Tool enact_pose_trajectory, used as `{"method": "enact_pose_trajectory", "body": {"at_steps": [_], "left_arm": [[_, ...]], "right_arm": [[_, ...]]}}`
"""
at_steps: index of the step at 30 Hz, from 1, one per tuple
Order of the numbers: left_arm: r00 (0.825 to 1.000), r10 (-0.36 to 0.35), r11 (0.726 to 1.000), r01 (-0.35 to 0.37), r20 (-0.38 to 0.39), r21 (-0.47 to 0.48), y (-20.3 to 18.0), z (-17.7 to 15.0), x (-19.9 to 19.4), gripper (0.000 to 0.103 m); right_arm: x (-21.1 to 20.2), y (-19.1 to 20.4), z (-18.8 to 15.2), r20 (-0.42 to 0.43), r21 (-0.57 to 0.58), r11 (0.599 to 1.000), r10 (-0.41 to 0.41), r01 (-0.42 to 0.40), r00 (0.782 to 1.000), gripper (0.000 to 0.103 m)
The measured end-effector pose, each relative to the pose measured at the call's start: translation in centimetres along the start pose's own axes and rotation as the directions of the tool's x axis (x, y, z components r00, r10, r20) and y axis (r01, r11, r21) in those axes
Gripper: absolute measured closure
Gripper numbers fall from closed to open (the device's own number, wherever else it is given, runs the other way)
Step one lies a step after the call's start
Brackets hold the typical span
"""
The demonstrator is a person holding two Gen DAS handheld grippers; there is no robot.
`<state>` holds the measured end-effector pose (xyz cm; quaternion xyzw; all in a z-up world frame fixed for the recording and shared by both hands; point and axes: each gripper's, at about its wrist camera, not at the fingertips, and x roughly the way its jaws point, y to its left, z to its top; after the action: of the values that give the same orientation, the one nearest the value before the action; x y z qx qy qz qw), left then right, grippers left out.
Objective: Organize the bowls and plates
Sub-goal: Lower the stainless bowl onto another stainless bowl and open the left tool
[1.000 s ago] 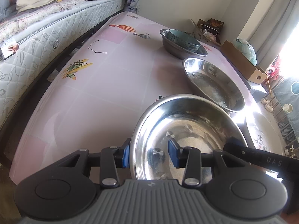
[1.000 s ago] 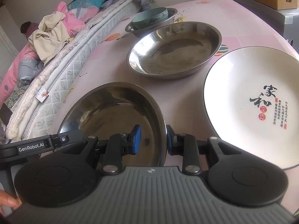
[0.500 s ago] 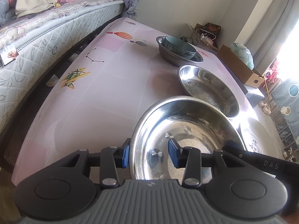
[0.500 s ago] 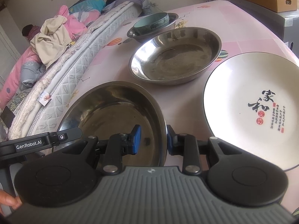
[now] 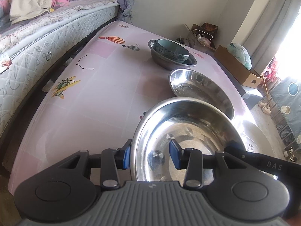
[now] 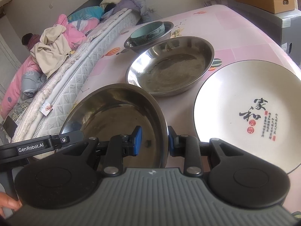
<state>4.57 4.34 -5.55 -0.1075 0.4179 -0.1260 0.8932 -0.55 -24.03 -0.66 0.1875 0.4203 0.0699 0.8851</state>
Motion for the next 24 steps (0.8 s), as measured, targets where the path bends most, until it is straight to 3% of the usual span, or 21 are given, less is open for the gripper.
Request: {"method": "enact_pose_trajectory", "body": {"at_steps": [13, 24], "left_arm": [[1.0, -0.006, 1.0, 0.006, 0.02, 0.018, -2.9, 3.0, 1.4, 0.061], [0.999, -0.034, 0.999, 0.033, 0.029, 0.036, -5.2, 6.4, 4.2, 0.061]], "right_arm": [[-0.6, -2.3, 3.6, 0.046, 0.025, 0.999, 0.03, -0.031, 0.999, 0.075], [0.0, -4.3, 7.1, 0.083, 0.042, 0.999, -0.002, -0.002, 0.997, 0.074]]}}
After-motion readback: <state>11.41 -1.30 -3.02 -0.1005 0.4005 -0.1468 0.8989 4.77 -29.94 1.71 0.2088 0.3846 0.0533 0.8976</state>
